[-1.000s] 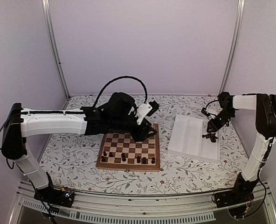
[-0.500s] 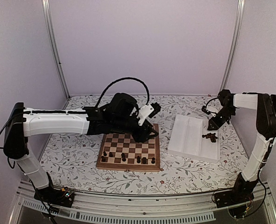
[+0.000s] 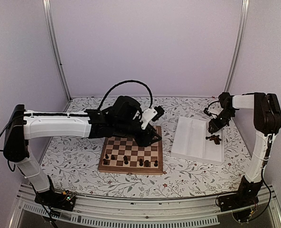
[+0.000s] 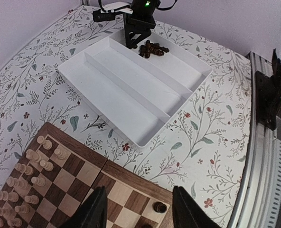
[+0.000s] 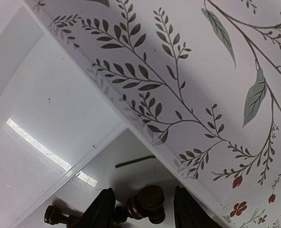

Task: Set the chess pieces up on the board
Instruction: Pick up the chess piece from the storage box.

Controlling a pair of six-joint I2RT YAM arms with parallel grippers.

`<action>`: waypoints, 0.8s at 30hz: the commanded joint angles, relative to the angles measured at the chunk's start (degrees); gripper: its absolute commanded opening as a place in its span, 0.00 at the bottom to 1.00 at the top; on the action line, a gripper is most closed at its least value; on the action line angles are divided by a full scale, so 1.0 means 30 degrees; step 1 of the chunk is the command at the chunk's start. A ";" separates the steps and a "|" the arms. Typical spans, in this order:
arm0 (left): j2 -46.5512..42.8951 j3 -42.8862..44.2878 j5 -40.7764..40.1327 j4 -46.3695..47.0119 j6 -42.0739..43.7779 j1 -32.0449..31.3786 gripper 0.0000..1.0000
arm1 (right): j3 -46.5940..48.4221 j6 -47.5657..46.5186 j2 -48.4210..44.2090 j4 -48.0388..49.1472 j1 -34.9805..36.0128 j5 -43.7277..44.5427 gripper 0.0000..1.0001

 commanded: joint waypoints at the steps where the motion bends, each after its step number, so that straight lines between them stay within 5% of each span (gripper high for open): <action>1: -0.0273 -0.0333 0.0046 -0.0247 -0.0288 -0.0372 0.49 | 0.0304 0.0589 0.0408 -0.0512 0.0012 -0.0527 0.45; 7: -0.0225 -0.0465 0.0126 -0.0220 -0.0341 -0.0465 0.49 | -0.0027 0.0874 0.0421 -0.0772 0.0004 -0.0978 0.37; 19: -0.0830 -0.1291 -0.0132 -0.0251 -0.0110 -0.0504 0.49 | -0.2113 0.1887 -0.1313 -0.0489 0.0011 0.0376 0.43; 24: -0.0642 -0.1333 0.0001 -0.0248 0.0064 -0.0504 0.49 | -0.2346 0.2353 -0.1215 -0.0500 -0.0003 0.0314 0.37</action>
